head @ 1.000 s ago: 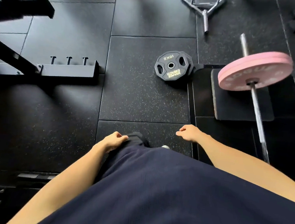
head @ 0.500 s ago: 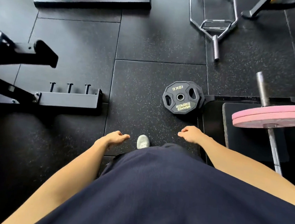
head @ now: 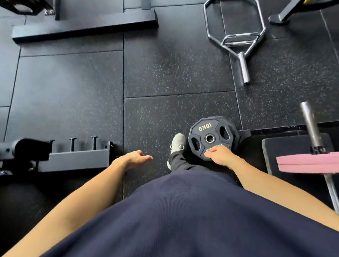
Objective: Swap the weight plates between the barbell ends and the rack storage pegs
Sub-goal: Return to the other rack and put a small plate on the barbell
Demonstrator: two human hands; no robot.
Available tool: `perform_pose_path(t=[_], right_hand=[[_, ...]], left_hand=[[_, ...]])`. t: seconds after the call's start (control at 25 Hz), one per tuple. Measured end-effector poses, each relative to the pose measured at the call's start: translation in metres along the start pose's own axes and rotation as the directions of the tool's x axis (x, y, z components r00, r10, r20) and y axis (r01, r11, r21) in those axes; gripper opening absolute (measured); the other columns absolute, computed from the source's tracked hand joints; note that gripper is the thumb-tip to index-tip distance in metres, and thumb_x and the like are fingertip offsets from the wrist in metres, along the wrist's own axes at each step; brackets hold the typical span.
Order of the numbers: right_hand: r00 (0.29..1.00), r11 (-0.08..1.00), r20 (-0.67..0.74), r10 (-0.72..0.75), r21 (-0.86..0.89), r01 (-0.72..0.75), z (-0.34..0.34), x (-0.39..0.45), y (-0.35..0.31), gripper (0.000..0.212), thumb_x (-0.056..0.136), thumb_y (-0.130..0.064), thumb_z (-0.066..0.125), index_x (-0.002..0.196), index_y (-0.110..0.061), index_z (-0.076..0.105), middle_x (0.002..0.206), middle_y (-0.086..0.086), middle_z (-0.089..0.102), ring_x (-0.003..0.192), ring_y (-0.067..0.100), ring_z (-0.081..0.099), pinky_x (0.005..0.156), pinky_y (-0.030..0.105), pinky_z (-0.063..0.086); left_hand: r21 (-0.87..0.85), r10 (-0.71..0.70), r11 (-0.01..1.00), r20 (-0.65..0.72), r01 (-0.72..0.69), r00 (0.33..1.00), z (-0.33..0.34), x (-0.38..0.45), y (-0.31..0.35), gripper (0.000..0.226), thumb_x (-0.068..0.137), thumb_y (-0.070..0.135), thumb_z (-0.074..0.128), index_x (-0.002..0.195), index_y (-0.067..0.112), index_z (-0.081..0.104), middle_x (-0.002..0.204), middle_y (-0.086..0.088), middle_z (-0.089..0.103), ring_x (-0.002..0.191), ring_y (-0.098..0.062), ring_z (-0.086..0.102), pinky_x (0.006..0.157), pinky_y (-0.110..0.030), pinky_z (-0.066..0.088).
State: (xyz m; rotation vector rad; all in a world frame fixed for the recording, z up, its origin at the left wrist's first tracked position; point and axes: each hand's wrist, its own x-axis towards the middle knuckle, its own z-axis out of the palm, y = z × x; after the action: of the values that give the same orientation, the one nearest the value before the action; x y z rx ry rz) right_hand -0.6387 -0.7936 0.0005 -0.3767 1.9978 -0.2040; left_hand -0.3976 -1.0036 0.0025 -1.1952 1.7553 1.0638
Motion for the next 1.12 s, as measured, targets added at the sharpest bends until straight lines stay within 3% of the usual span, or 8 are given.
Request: perform_pose_path(t=[0.16,0.32,0.4,0.52,0.68,0.88,1.0,1.12], right_hand=[[1.0,0.997,0.021,0.006,-0.078,-0.004,-0.064,0.051,-0.072,0.051,0.092,-0.033,0.056,0.125,0.006,0.055,0.123,0.025,0.062,0.083,0.022,0.051,0.079,0.035,0.044],[0.999,0.981,0.023,-0.042,-0.19,0.046,-0.126,0.089,-0.148,0.043,0.094,-0.033,0.055,0.123,-0.002,0.061,0.112,0.012,0.066,0.094,0.026,0.059,0.08,0.032,0.043],[0.998,0.978,0.044,-0.053,-0.201,0.061,-0.15,0.109,-0.184,0.043,0.094,-0.034,0.056,0.126,-0.005,0.059,0.123,0.009,0.062,0.106,0.025,0.058,0.086,0.03,0.042],[0.996,0.967,0.062,-0.057,-0.246,0.071,-0.189,0.156,-0.25,0.045,0.095,-0.033,0.055,0.132,-0.007,0.055,0.138,0.01,0.054,0.123,0.028,0.051,0.102,0.036,0.04],[0.996,0.936,0.059,-0.067,-0.341,0.083,-0.234,0.227,-0.355,0.05,0.097,-0.034,0.052,0.139,-0.008,0.048,0.145,0.009,0.047,0.13,0.029,0.046,0.107,0.037,0.036],[0.987,0.9,0.087,-0.137,-0.406,0.16,-0.273,0.294,-0.508,0.049,0.093,-0.037,0.057,0.134,-0.011,0.053,0.137,0.008,0.054,0.123,0.026,0.051,0.103,0.036,0.04],[0.963,0.849,0.154,-0.223,-0.455,0.269,-0.279,0.322,-0.61,0.045,0.091,-0.037,0.06,0.129,-0.012,0.057,0.129,0.007,0.06,0.114,0.024,0.056,0.09,0.029,0.041],[0.929,0.741,0.252,-0.271,-0.562,0.368,-0.272,0.352,-0.705,0.043,0.092,-0.036,0.059,0.128,-0.013,0.058,0.132,0.007,0.058,0.117,0.025,0.055,0.093,0.031,0.042]], left_hand=[[-0.023,-0.009,1.0,-0.026,0.008,1.0,-0.093,0.037,0.041,0.059,0.094,0.055,0.048,0.13,0.009,0.052,0.133,-0.012,0.056,0.118,-0.029,0.056,0.091,-0.036,0.044],[-0.115,0.043,0.992,-0.066,-0.05,0.997,-0.169,0.07,0.067,0.067,0.079,0.068,0.047,0.112,0.011,0.063,0.12,-0.013,0.066,0.11,-0.029,0.062,0.091,-0.04,0.049],[-0.157,0.045,0.986,-0.071,-0.056,0.996,-0.199,0.089,0.073,0.073,0.071,0.072,0.046,0.107,0.012,0.066,0.117,-0.013,0.068,0.108,-0.027,0.064,0.089,-0.041,0.049],[-0.189,-0.008,0.982,-0.045,0.0,0.999,-0.258,0.117,0.091,0.058,0.087,0.063,0.048,0.114,0.012,0.061,0.114,-0.009,0.066,0.109,-0.029,0.062,0.08,-0.037,0.047],[-0.231,-0.043,0.973,-0.087,0.022,0.995,-0.353,0.172,0.103,0.052,0.092,0.058,0.047,0.12,0.014,0.055,0.123,-0.01,0.061,0.114,-0.03,0.058,0.093,-0.039,0.046],[-0.325,-0.106,0.944,-0.123,0.061,0.987,-0.484,0.212,0.101,0.047,0.091,0.061,0.047,0.112,0.018,0.054,0.113,-0.01,0.061,0.099,-0.027,0.058,0.081,-0.035,0.045],[-0.422,-0.169,0.902,-0.143,0.094,0.975,-0.546,0.224,0.089,0.055,0.092,0.059,0.048,0.123,0.014,0.054,0.119,-0.012,0.06,0.112,-0.029,0.057,0.09,-0.037,0.045],[-0.546,-0.242,0.827,-0.131,0.133,0.961,-0.587,0.237,0.069,0.059,0.093,0.059,0.048,0.129,0.012,0.052,0.131,-0.012,0.057,0.119,-0.029,0.054,0.096,-0.037,0.042]])
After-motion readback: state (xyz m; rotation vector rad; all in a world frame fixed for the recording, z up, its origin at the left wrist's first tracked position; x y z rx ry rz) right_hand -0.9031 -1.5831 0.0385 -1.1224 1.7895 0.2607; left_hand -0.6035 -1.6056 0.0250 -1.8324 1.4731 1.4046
